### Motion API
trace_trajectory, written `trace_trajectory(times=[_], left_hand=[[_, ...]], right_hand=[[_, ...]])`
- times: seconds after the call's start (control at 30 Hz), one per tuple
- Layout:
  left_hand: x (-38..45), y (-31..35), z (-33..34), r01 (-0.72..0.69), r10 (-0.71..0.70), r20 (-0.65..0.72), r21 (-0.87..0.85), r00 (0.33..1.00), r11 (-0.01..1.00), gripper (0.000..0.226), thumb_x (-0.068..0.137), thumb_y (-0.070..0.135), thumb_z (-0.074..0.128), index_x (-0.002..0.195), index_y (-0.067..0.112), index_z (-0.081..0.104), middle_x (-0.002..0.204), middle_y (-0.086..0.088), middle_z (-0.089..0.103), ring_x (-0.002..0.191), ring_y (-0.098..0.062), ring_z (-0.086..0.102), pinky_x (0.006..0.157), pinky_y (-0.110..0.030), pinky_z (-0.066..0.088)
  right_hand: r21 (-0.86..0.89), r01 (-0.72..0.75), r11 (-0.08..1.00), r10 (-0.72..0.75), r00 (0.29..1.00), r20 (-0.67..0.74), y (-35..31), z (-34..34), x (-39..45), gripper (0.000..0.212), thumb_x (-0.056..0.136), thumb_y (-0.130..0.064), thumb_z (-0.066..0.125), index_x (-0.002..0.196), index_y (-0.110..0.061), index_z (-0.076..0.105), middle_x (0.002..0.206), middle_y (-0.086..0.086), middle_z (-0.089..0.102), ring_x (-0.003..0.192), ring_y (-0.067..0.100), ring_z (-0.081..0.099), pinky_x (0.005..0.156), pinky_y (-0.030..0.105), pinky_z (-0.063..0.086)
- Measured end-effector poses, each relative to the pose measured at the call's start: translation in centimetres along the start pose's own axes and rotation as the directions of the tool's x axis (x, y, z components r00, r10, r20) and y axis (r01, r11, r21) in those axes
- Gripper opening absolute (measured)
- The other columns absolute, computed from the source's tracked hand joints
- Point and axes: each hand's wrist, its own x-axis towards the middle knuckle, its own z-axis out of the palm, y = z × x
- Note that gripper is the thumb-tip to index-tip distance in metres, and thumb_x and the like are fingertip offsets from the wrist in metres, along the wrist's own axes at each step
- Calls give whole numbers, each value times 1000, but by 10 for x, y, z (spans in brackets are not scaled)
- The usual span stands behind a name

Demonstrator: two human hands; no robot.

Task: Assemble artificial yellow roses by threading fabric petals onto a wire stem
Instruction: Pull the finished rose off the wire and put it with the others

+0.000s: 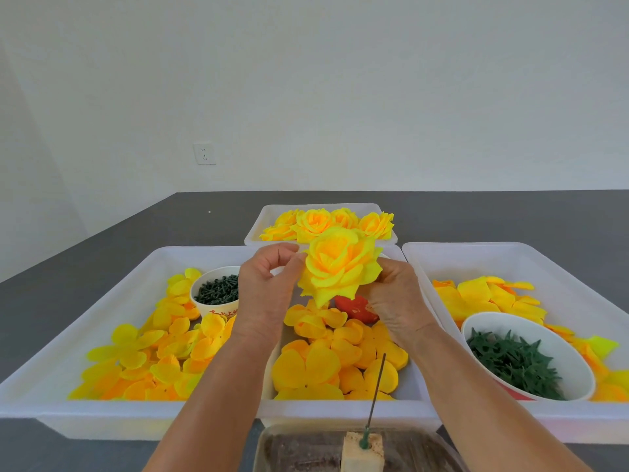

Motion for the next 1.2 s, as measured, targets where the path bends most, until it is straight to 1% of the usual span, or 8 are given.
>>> trace_trajectory(times=[0.1,0.17,0.33,0.6,0.73,0.83,1.03,1.2], left_hand=[[-2,3,2,-121,116,62,72,991,990,16,88,6,60,74,-2,61,74,-7,61,71,-16,52,64,-24,45],[-3,5,4,-150,144,95,59,985,987,18,89,7,58,76,-4,60,67,-10,56,64,-19,45,57,-24,40],[-3,6,3,-135,133,106,14,985,991,16,90,9,56,77,2,60,67,-9,54,63,-17,44,57,-24,39],[-2,6,3,-12,17,49,-92,999,996,16,91,15,55,79,11,64,61,4,58,59,-7,49,54,-21,44],[-2,7,0,77,-80,-6,-215,997,974,26,96,20,48,80,10,65,60,6,59,55,-6,50,51,-18,43],[-4,10,1,48,-46,14,-191,999,980,23,94,16,53,74,9,64,60,2,56,55,-9,46,52,-21,41],[-4,8,1,98,-85,103,-130,991,987,27,79,29,67,60,11,60,61,-9,49,57,-16,41,55,-25,39],[-1,6,-2,147,-125,144,-151,982,978,17,68,28,72,59,17,63,58,-4,51,60,-18,41,57,-27,38]], right_hand=[[-65,1,998,-2,1000,-16,3,0,2,14,74,-1,74,68,-13,72,66,5,70,58,13,57,60,26,52],[-82,-11,997,10,1000,-13,5,0,2,20,77,-4,72,67,-21,69,65,-1,67,59,10,56,59,21,50],[-60,-25,998,26,1000,17,2,0,1,26,79,-7,71,67,-29,66,61,-15,64,59,-4,56,57,8,46],[-23,-107,994,108,992,62,-2,0,-2,32,81,-7,69,61,-32,68,59,-20,66,60,-7,58,56,7,46],[56,-174,983,175,985,-7,-6,-1,-1,38,82,-17,69,55,-42,70,58,-21,66,59,-6,58,53,4,43],[69,-177,982,180,983,-37,-8,-2,0,39,82,-22,68,53,-48,67,55,-22,65,56,-10,57,50,3,41],[66,-147,987,151,987,-57,-6,0,1,35,80,-17,71,53,-40,69,56,-20,65,56,-7,59,50,5,43],[-71,-52,996,48,997,-65,0,-1,3,3,76,-5,74,75,-7,73,63,-3,69,60,2,57,55,11,46]])
